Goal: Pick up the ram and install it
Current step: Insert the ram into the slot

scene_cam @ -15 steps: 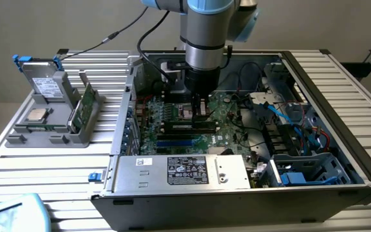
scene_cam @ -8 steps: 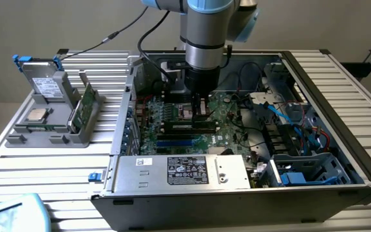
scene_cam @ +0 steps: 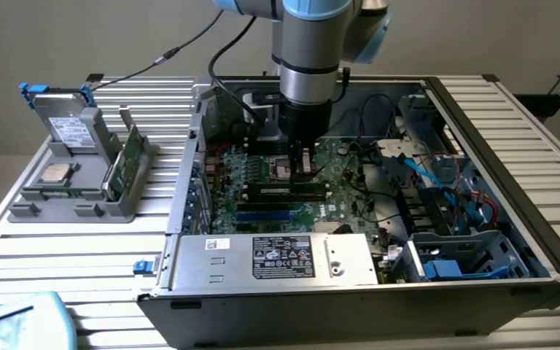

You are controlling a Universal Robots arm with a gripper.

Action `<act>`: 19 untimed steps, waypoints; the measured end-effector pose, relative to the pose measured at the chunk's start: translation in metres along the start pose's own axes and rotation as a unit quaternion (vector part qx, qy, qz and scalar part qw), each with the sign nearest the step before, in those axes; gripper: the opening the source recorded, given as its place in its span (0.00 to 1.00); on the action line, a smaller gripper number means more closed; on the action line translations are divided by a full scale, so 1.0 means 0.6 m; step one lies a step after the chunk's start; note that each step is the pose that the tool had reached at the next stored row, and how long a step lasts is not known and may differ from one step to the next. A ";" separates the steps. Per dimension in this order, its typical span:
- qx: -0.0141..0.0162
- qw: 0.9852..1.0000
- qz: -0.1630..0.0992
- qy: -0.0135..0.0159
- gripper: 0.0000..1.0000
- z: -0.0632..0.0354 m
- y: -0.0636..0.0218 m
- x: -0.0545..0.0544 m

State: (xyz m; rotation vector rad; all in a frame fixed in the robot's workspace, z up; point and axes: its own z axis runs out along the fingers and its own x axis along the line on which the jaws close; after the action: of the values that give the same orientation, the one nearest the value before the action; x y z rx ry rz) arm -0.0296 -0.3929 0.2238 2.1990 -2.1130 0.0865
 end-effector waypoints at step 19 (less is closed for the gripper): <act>0.001 1.000 -0.010 0.001 0.14 0.002 -0.001 -0.002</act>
State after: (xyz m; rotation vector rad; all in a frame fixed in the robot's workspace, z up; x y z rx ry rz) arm -0.0293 -0.3919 0.2227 2.2187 -2.0907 0.0902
